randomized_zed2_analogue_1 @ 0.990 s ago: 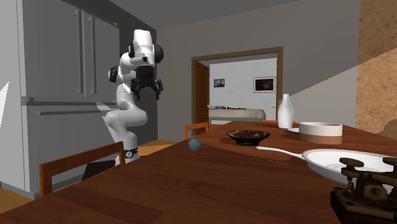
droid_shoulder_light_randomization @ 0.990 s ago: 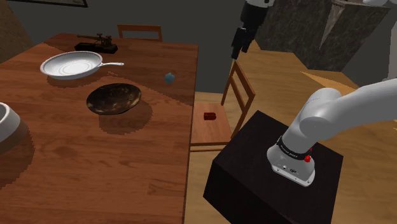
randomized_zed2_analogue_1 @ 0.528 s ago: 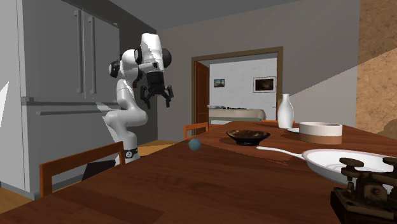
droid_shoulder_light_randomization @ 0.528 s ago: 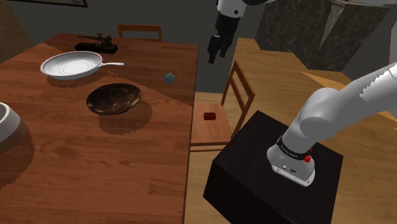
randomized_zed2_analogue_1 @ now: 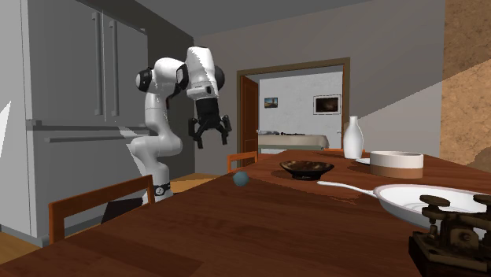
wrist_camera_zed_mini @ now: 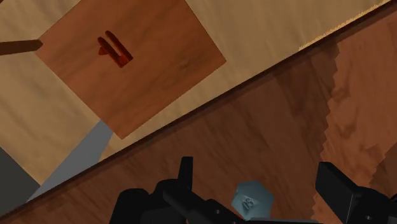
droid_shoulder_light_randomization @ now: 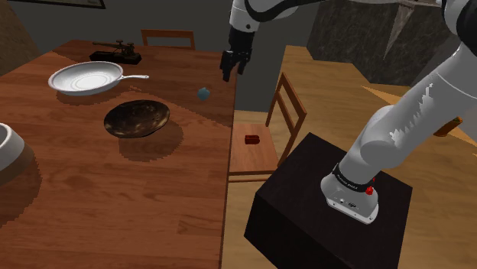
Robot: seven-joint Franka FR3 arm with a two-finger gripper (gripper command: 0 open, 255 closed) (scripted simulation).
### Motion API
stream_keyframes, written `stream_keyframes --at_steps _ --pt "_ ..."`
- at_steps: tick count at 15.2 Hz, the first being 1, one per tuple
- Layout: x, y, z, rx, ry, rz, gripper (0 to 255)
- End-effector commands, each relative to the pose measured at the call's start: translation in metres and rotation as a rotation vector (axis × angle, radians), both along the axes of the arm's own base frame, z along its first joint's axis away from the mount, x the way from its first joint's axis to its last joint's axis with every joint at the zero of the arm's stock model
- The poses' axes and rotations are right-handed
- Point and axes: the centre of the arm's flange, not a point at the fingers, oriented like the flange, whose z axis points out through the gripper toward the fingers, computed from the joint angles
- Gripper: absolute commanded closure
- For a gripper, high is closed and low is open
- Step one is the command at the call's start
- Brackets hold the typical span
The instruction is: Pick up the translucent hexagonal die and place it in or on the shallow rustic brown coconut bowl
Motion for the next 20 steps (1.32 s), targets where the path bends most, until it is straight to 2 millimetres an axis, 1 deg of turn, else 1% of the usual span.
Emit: stream_keyframes --at_steps 1,7,8,15,16,20 --pt "0.022 0.01 -0.014 0.008 -0.004 0.005 0" --pt "0.087 0.036 -0.046 0.029 -0.014 0.02 0" --pt "0.094 0.039 -0.05 0.031 -0.015 0.022 0" --pt "0.098 0.045 -0.086 0.031 -0.015 0.022 0" --pt "0.098 0.045 -0.089 0.031 -0.015 0.022 0" --pt "0.098 0.045 -0.089 0.031 -0.015 0.022 0"
